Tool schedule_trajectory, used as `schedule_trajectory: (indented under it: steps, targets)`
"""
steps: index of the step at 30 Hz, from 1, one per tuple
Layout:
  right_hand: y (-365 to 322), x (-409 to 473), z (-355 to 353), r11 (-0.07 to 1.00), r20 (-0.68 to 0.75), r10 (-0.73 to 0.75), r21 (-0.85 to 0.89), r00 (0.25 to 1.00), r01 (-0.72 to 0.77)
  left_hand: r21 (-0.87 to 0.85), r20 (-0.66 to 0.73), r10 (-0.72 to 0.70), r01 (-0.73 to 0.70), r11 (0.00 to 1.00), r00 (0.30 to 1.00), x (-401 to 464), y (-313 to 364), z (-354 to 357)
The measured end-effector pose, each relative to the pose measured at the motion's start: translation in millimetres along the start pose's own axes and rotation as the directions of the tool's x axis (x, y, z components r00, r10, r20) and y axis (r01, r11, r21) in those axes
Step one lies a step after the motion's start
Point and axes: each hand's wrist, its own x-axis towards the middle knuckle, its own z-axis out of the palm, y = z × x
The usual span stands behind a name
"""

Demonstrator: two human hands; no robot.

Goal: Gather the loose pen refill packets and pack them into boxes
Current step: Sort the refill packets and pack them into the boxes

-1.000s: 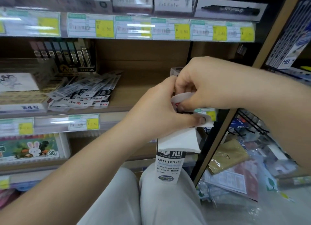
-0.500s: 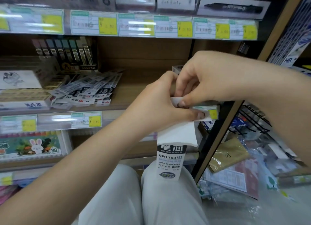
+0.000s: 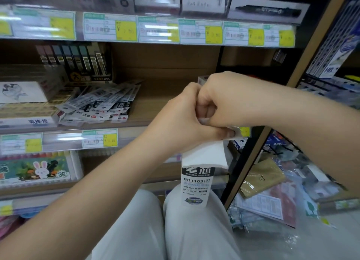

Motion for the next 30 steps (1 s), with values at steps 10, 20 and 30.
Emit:
schedule_trajectory:
  steps: [10, 20, 30]
  targets:
    - [12.6, 2.5, -4.7, 0.996, 0.018, -0.004, 0.094, 1.000, 0.002, -0.032, 0.059, -0.010, 0.012, 0.999, 0.998, 2.1, 4.8, 2.1]
    - [10.0, 4.6, 4.8, 0.993, 0.111, 0.033, 0.108, 0.993, -0.045, -0.002, 0.074, -0.009, 0.009, 1.000, 0.997, 1.9, 1.2, 1.5]
    - [12.6, -4.2, 2.9, 0.984, 0.029, 0.027, 0.173, 0.999, -0.032, -0.019, 0.090, 0.007, -0.005, 1.000, 0.996, 0.5, 3.5, 1.4]
